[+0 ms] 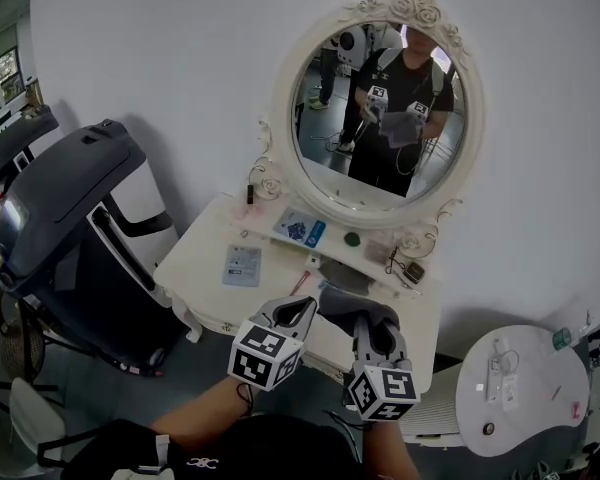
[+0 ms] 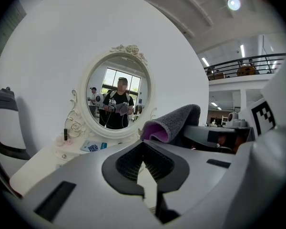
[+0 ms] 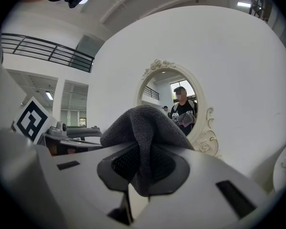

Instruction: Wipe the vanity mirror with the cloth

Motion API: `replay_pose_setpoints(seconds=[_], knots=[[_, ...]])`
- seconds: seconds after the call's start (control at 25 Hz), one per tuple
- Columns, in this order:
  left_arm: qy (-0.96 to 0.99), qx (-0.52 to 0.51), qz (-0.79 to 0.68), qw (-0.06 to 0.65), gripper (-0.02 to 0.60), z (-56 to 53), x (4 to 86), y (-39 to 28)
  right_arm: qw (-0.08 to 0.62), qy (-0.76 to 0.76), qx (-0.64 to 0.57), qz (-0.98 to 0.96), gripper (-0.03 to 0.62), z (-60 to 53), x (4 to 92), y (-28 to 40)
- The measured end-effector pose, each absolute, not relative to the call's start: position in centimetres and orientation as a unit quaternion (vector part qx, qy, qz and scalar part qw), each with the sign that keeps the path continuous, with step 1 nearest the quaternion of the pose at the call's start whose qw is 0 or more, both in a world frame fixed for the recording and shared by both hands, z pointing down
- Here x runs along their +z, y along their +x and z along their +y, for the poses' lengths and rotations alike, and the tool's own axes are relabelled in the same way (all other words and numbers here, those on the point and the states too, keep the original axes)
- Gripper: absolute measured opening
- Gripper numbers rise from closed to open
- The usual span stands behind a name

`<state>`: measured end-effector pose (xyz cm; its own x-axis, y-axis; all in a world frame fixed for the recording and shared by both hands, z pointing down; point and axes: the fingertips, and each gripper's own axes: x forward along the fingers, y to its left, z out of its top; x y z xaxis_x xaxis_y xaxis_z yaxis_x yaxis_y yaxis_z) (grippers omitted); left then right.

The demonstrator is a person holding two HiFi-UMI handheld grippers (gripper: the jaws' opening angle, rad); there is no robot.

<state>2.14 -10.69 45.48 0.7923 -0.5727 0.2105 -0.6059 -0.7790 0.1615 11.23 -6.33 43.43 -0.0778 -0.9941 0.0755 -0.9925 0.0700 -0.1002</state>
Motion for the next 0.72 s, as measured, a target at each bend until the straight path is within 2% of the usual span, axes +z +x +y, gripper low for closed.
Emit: replay_pose_setpoints(seconds=[0.32,0.72], knots=[[0.939,0.071,-0.311,0.129,-0.002,-13.4,46.5,1.3,-0.005,-0.684,-0.066,0.727,0.041,-8.5,44.1,10.6],[0.935,0.082,-0.323,0.123,-0.001,-18.5,47.0,4.0,0.014,-0.67,-0.075,0.739,0.041,-14.6,44.8,13.5]])
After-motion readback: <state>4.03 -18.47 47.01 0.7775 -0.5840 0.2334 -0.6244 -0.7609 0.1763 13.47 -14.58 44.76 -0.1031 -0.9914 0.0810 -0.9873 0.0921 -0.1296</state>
